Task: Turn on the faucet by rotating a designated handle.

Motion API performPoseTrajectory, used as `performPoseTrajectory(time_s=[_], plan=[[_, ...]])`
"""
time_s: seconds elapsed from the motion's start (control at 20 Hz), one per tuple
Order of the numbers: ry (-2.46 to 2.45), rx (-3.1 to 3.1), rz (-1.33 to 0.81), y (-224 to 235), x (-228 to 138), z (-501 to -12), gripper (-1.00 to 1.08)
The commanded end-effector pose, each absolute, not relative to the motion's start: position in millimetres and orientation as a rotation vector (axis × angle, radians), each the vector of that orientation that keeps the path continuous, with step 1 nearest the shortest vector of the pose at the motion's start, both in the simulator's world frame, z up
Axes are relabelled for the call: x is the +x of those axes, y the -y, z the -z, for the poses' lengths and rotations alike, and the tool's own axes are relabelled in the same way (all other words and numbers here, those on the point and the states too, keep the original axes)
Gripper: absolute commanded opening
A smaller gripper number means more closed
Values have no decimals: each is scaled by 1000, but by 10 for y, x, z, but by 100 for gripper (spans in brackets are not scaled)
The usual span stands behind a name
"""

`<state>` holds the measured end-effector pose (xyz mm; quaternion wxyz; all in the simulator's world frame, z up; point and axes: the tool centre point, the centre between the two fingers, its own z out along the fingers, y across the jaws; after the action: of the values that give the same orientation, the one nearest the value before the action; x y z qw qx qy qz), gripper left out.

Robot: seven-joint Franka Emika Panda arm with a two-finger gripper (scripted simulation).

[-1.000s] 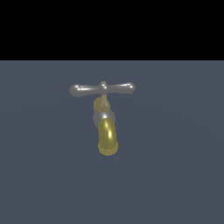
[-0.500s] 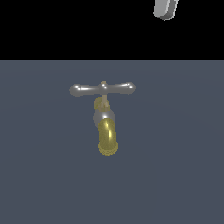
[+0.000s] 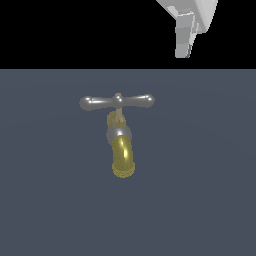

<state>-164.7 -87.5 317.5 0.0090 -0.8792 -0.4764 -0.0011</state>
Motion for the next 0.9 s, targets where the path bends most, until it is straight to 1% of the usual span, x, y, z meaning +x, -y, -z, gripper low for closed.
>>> performPoseTrajectory(time_s=[0.0,0.85], plan=[[1572,-2702,3,899,-1563,-3075,-100],[2058,-2371,-2,909,-1010,-2457,-100]])
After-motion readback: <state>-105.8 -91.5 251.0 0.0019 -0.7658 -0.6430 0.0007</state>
